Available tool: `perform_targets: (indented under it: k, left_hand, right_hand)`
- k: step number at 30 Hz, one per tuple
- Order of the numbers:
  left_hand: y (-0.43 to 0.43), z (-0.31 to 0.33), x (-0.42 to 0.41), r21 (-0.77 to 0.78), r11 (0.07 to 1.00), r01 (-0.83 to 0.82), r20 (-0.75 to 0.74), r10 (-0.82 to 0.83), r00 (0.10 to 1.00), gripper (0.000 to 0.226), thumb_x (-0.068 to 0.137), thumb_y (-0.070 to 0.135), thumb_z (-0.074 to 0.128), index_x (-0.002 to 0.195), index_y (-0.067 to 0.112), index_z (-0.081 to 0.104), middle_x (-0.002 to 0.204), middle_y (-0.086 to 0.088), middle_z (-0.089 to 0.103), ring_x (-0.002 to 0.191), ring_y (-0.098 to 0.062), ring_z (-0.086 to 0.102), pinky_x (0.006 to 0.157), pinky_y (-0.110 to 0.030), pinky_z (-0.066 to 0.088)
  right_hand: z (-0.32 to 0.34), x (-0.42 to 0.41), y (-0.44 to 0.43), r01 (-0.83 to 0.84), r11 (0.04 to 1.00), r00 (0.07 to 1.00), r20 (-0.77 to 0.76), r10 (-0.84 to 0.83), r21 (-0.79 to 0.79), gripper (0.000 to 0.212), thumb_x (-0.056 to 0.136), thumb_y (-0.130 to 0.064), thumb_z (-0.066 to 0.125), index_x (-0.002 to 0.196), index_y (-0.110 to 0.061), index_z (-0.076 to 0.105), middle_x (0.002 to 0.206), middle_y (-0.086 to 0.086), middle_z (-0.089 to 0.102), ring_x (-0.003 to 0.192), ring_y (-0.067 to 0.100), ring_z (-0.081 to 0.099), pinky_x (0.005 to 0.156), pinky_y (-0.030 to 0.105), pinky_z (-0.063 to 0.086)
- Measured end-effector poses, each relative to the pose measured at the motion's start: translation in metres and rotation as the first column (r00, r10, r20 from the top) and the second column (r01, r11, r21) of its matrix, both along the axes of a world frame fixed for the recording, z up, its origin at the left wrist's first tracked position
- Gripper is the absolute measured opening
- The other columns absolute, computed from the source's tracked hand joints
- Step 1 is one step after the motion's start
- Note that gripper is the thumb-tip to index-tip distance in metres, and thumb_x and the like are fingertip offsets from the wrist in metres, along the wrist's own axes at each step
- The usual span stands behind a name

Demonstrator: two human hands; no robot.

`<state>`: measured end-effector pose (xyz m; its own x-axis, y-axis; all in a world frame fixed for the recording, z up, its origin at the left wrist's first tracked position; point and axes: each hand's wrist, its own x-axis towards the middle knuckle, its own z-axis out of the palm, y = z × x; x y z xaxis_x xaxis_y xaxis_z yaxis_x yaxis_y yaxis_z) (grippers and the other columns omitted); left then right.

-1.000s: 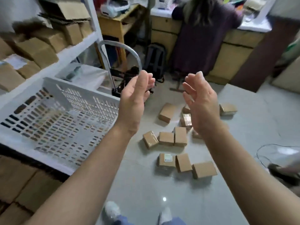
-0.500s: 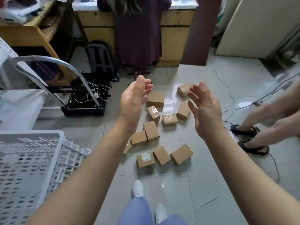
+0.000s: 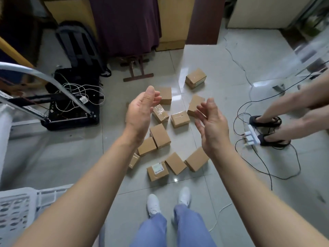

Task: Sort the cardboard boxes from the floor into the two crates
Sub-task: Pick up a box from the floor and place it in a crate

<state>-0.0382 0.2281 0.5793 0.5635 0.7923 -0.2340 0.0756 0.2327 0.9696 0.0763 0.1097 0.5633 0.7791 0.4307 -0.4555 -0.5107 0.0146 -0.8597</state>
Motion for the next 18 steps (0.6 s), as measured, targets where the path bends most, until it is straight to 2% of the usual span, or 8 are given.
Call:
perform_targets:
  k: [3,7,10,12,16,18]
  left_hand:
    - [0.013,-0.023,0.021,-0.004,1.0,0.006,-0.031,-0.006,1.0,0.037,0.098,0.039,0.04,0.103,0.011,0.063,0.104,-0.005,0.066,0.097,-0.009,0.062,0.083,-0.015,0.048]
    - [0.035,-0.061,0.048,0.009,1.0,-0.023,-0.096,0.024,0.995,0.037,0.097,0.039,0.041,0.101,0.011,0.064,0.102,-0.006,0.066,0.096,-0.011,0.062,0.08,-0.014,0.046]
    - [0.058,-0.101,0.072,0.02,0.999,-0.025,-0.138,0.028,0.99,0.037,0.097,0.04,0.042,0.099,0.011,0.065,0.097,-0.002,0.067,0.091,-0.007,0.062,0.075,-0.008,0.045]
    - [0.076,-0.132,0.088,0.022,0.999,-0.023,-0.173,0.027,0.985,0.036,0.097,0.04,0.042,0.098,0.012,0.065,0.096,-0.001,0.067,0.089,-0.006,0.062,0.074,-0.007,0.045]
    - [0.112,-0.208,0.115,0.04,0.998,0.053,-0.273,-0.04,0.961,0.031,0.096,0.043,0.046,0.089,0.02,0.066,0.094,0.001,0.068,0.088,-0.007,0.061,0.076,-0.016,0.043]
    - [0.129,-0.256,0.127,0.07,0.99,0.125,-0.322,-0.096,0.942,0.028,0.096,0.043,0.047,0.085,0.024,0.064,0.088,0.007,0.066,0.083,-0.001,0.06,0.074,-0.011,0.044]
  right_hand:
    - [-0.026,0.015,0.016,-0.001,0.999,0.998,-0.071,-0.001,-0.033,0.045,0.093,-0.045,0.052,0.119,-0.008,0.057,0.111,0.005,0.062,0.108,0.017,0.062,0.087,0.026,0.048]
    - [-0.065,0.036,0.04,-0.06,0.995,0.988,-0.146,0.047,-0.08,0.045,0.094,-0.045,0.05,0.122,-0.01,0.056,0.115,0.005,0.061,0.114,0.019,0.058,0.097,0.031,0.043]
    - [-0.103,0.058,0.059,-0.055,0.99,0.981,-0.193,0.029,-0.13,0.044,0.094,-0.045,0.051,0.121,-0.011,0.056,0.117,0.004,0.06,0.116,0.02,0.057,0.1,0.034,0.042]
    - [-0.132,0.072,0.072,-0.062,0.982,0.977,-0.213,0.023,-0.176,0.046,0.094,-0.046,0.051,0.124,-0.011,0.055,0.12,0.005,0.06,0.117,0.019,0.056,0.103,0.035,0.041]
    - [-0.205,0.093,0.096,-0.054,0.965,0.96,-0.28,-0.021,-0.256,0.042,0.094,-0.049,0.05,0.119,-0.016,0.055,0.118,0.003,0.061,0.111,0.017,0.057,0.097,0.032,0.043]
    - [-0.254,0.1,0.105,-0.032,0.956,0.944,-0.323,-0.066,-0.29,0.049,0.093,-0.051,0.05,0.125,-0.014,0.053,0.116,0.002,0.06,0.109,0.016,0.056,0.099,0.033,0.044]
